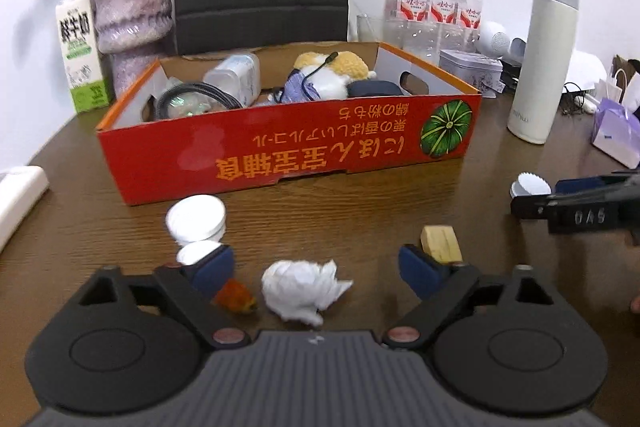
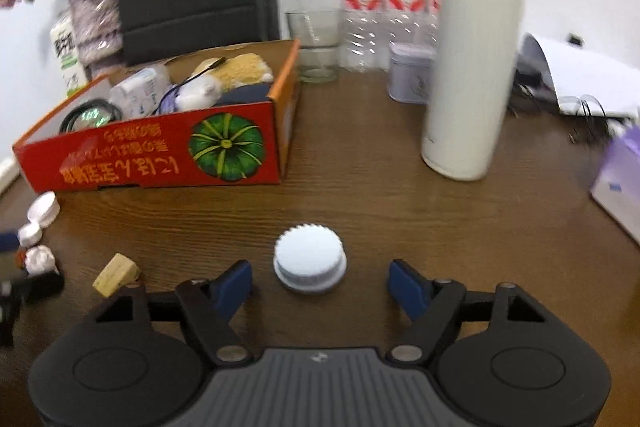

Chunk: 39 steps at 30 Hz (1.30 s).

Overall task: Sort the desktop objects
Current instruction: 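Grasp the crumpled white tissue with the left tool while the right tool grasps the white bottle cap, then carry the tissue with the left tool while the right tool carries the cap toward the box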

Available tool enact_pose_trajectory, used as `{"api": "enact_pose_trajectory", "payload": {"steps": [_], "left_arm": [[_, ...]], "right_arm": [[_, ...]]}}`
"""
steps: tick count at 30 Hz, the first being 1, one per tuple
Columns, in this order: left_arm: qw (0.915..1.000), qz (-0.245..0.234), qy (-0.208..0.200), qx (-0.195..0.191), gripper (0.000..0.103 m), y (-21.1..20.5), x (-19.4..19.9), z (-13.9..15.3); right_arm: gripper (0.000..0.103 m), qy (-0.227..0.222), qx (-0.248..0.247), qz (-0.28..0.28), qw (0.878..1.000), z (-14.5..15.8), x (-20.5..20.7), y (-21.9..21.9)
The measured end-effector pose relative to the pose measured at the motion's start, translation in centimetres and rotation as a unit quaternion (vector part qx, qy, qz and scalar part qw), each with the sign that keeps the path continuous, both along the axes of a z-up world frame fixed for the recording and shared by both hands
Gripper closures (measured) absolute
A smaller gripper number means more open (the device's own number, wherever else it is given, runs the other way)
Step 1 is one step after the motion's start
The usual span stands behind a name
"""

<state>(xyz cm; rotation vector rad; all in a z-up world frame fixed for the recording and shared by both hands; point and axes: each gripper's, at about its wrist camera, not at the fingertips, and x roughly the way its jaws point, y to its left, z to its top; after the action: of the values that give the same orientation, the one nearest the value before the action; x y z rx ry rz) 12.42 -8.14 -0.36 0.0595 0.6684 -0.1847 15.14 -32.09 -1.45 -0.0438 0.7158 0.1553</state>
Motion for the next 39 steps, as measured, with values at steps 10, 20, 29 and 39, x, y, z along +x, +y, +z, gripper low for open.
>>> {"api": "enact_pose_trajectory", "payload": {"steps": [10, 20, 29, 39], "left_arm": [[0.9994, -0.016, -0.026, 0.017, 0.087, -0.2, -1.5, 1.0], [0.9995, -0.011, -0.028, -0.007, 0.087, 1.5, -10.5, 2.9], [0.9993, 0.018, -0.021, -0.026, 0.089, 5.2, -15.7, 3.5], [0.9859, -0.040, -0.085, -0.138, 0.091, 8.8, -12.5, 12.9]], "right_arm": [[0.065, -0.009, 0.033, 0.006, 0.999, 0.5, -0.5, -0.4], [0.065, -0.041, 0.069, 0.012, 0.997, 1.2, -1.8, -0.7], [0.065, -0.088, 0.109, 0.048, 0.989, 4.0, -12.4, 2.9], [0.065, -0.164, 0.096, 0.079, 0.979, 12.1, -17.0, 3.6]]}}
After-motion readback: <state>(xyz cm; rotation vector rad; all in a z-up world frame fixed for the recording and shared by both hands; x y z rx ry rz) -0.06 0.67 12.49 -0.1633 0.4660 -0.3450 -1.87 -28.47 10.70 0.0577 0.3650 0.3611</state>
